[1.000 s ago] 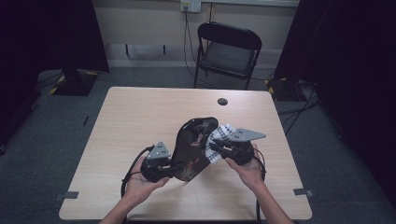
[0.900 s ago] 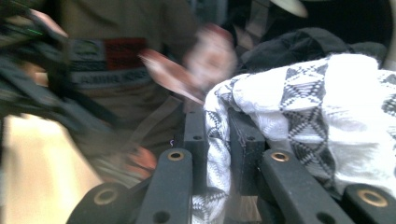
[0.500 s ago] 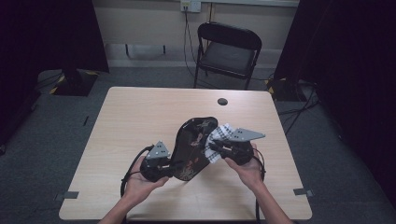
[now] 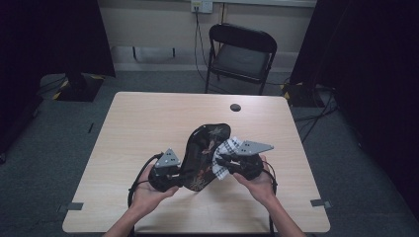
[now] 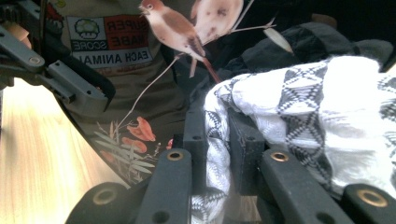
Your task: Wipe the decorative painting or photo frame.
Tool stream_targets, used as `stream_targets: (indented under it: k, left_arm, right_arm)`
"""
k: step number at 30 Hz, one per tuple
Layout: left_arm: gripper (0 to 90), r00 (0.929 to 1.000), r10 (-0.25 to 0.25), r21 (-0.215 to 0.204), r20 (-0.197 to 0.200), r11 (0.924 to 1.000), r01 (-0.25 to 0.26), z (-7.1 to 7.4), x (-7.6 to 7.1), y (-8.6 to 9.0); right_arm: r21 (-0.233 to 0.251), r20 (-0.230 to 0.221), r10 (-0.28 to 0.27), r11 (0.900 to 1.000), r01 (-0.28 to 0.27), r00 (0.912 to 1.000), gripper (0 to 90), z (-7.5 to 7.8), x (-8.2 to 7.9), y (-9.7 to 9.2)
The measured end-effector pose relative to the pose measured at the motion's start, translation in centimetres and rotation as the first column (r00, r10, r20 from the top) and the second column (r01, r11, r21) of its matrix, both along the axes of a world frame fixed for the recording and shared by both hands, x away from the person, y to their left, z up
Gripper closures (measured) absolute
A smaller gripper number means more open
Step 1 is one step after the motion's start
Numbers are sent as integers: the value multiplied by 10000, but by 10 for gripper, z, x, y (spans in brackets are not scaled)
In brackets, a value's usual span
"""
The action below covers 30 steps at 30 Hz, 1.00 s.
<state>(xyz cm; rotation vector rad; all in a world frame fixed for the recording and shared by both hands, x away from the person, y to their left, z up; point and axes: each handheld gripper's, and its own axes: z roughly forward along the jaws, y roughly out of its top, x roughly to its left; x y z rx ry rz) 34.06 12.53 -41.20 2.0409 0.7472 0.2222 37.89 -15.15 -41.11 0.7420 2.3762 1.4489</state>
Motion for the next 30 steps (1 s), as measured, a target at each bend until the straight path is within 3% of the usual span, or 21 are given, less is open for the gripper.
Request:
stream_targets:
  k: [3, 8, 10, 16, 22, 30]
  left_arm:
    - [776, 10000, -48, 102, 39, 9999, 47, 1, 0, 0]
    - [778, 10000, -30, 30, 7, 10000, 30, 0, 0, 0]
    - [777, 10000, -12, -46, -33, 10000, 12, 0, 1, 0]
    - [765, 10000, -28, -240, -89, 9997, 26, 0, 1, 2]
    - [683, 9999, 138, -568, -84, 9983, -143, 5, -1, 9]
    - [775, 9999, 127, -419, 0, 9990, -127, 7, -3, 7]
  right_arm:
    - [2, -12, -85, 10000, 85, 10000, 793, -1, 2, -3]
    - [-33, -189, -1122, 9937, 1122, 9935, 792, -9, 14, -23]
    - [61, -469, -1263, 9919, 1267, 9909, 790, -15, 18, -30]
    - [-90, -409, -1267, 9919, 1264, 9911, 789, -16, 17, -29]
    - [-39, -275, -1294, 9916, 1293, 9912, 786, -12, 15, -30]
    - [200, 115, -790, 9967, 788, 9968, 790, 1, 3, -13]
